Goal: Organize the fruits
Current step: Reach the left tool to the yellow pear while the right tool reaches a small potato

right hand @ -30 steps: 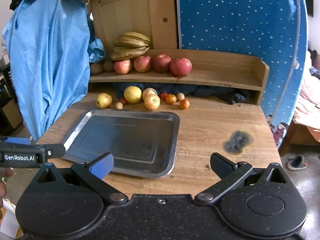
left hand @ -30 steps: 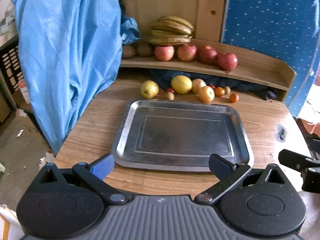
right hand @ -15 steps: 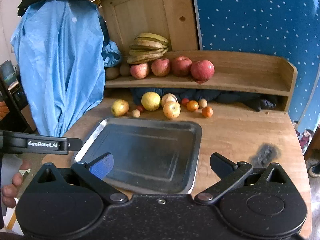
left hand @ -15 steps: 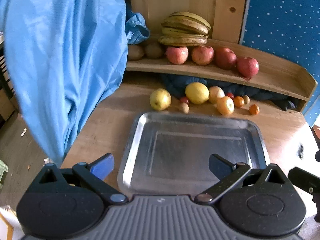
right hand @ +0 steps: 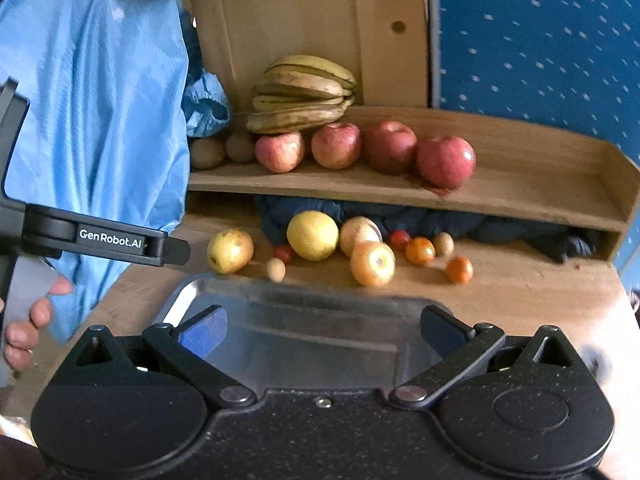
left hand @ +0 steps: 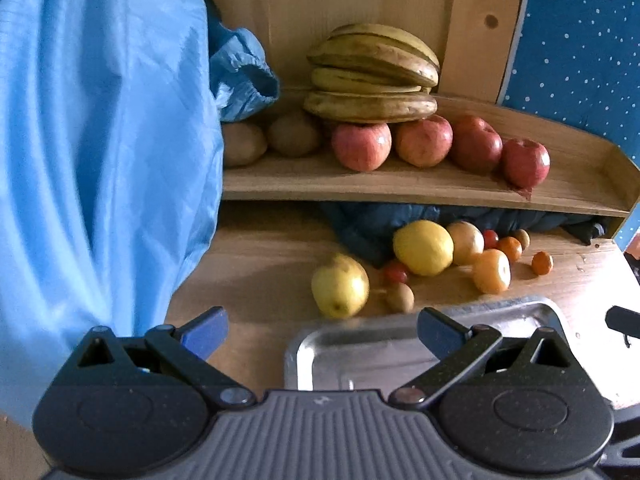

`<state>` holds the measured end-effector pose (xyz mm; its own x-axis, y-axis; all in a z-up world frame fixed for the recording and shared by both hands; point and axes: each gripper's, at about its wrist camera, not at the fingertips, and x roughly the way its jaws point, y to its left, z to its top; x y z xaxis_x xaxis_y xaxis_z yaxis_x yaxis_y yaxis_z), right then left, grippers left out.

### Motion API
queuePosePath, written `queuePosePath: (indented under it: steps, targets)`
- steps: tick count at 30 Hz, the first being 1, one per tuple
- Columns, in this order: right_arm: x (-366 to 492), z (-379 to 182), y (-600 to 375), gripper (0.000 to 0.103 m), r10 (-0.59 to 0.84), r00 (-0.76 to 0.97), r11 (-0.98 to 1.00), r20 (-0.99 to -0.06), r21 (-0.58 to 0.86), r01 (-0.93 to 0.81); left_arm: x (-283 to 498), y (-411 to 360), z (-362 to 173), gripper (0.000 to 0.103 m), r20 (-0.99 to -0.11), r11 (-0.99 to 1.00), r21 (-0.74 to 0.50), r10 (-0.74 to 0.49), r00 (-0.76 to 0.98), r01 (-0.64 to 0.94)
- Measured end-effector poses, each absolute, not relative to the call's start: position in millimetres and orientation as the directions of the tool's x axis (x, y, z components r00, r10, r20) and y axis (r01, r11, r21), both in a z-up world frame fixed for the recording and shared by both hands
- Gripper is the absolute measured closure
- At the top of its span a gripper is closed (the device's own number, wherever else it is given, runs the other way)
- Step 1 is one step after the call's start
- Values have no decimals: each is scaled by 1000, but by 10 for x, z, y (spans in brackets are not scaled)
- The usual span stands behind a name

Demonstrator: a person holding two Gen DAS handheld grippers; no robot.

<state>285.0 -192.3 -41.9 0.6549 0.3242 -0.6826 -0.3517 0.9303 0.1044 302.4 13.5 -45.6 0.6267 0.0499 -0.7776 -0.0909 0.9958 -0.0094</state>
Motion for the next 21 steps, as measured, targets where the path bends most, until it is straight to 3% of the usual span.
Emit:
queuePosePath:
  steps: [10,13,21]
  targets:
    - [3216,-632,-1370,1,248,623,928,-742,-2,-372,3515,311,-708,0,-816,998,-64,-59,575,11]
    - [3298,-727,-1270,7,240,599,920,-764,-19,-392,3618,297,-805,0,-833,997,-72,-73,548,23]
    - [3543,-928,-1104,11,225,570,916,-790,-28,-401,3832,360,-993,0,-868,995,-95,-95,487,24]
